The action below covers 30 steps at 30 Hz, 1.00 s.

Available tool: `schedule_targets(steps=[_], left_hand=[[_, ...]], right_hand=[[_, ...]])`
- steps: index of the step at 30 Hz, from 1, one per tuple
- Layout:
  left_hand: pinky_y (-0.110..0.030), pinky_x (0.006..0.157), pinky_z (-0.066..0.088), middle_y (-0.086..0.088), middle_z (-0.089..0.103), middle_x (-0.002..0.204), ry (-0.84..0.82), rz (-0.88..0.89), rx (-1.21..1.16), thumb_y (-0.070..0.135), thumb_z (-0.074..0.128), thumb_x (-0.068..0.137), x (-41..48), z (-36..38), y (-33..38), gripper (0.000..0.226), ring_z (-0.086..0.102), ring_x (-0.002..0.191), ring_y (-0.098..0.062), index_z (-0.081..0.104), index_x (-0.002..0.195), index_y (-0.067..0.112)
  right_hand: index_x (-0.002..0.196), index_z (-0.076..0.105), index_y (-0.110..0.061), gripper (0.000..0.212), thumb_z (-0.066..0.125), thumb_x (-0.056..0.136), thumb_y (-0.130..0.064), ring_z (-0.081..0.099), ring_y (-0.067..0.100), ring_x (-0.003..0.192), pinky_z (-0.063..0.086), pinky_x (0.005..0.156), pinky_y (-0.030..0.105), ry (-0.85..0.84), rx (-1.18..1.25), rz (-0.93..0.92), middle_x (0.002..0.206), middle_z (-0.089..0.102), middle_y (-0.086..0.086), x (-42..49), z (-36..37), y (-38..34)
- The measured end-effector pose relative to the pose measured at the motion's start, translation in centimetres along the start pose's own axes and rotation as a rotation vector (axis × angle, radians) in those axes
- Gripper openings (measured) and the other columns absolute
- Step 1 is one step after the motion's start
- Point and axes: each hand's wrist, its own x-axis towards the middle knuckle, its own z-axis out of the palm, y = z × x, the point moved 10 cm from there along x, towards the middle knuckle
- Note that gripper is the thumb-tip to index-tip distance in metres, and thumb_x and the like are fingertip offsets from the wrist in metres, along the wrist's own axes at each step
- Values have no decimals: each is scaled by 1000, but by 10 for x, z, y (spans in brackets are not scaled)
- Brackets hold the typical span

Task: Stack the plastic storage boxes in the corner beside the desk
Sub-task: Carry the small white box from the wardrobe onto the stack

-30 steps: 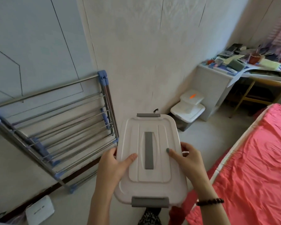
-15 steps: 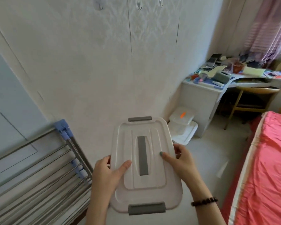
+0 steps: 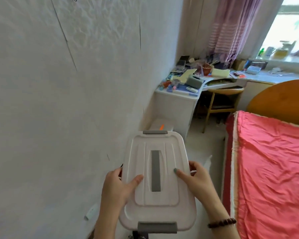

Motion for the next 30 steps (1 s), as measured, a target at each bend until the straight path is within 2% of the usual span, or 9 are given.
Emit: schedule_targets(steps=[6,10,15,22,26,30], left_hand=[[-28,66,52,5,67,92,-101,90,22,63,77,58,124,41,51,60,64,78,-11,64,100,22],[-37,77,55,2,65,99,-157,158,64,65,75,58,201,60,85,68,64,85,-17,63,108,20],[-40,82,54,1,63,105,-203,206,89,68,73,58,273,78,111,77,62,90,-18,59,116,19],[-34,79,52,2,64,105,-263,199,100,63,75,61,343,106,120,68,62,89,-15,61,112,21],[-37,82,53,2,63,108,-290,184,98,65,74,60,376,127,121,73,61,91,-15,59,116,20],[-37,83,53,1,60,108,-279,166,119,65,74,61,413,146,122,74,61,92,-17,59,118,19]], right_hand=[[116,54,-22,47,76,78,-38,61,9,89,48,61,17,122,-23,42,109,59,-2,99,-9,-20],[114,55,-21,45,76,78,-38,62,7,86,47,54,14,180,-14,66,106,60,-4,158,-7,-40],[111,51,-27,43,76,78,-37,61,6,86,45,54,13,243,23,93,104,59,-7,216,-1,-55],[105,51,-30,39,77,77,-37,61,4,83,44,52,11,269,15,138,97,60,-12,274,6,-61],[104,51,-32,39,77,77,-39,61,3,82,44,50,10,270,-15,177,97,60,-13,310,8,-55],[90,50,-35,31,78,76,-40,61,3,77,43,49,10,239,-47,228,89,61,-14,358,14,-46]])
